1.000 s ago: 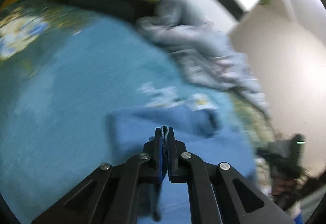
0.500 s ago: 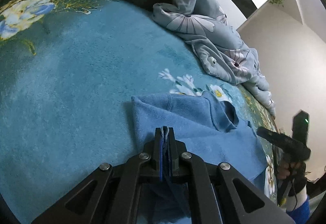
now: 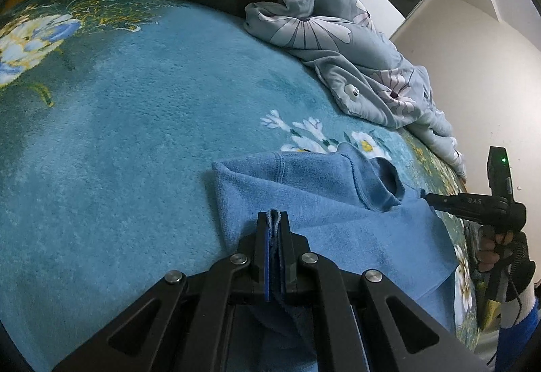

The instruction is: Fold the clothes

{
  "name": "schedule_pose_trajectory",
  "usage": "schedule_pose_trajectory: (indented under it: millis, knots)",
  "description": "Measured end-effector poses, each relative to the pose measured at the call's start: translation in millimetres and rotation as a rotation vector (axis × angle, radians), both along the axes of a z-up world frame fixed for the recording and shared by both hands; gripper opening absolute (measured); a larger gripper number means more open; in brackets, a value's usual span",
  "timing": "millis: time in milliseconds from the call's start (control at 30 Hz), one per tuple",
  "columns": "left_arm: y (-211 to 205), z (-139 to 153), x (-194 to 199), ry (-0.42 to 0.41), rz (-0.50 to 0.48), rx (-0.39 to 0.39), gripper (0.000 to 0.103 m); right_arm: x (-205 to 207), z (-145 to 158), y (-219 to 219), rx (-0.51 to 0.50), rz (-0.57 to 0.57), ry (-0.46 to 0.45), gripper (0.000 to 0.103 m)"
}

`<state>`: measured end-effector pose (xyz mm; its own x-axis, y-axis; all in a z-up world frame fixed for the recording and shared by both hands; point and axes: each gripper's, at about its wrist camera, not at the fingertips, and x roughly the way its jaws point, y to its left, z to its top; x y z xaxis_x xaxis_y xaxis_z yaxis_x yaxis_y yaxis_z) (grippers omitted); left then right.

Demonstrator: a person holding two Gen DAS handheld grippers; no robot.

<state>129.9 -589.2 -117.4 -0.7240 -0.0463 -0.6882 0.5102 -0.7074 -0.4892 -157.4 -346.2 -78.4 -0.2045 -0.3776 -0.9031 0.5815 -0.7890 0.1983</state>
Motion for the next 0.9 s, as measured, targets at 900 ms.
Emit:
schedule_pose_trajectory:
  millis: [900]
  knots:
    - [-3,-6,9,0.08,0.023,0.059,0.003,-6,-1,-5,0.037,-0.073,0.017,0.002]
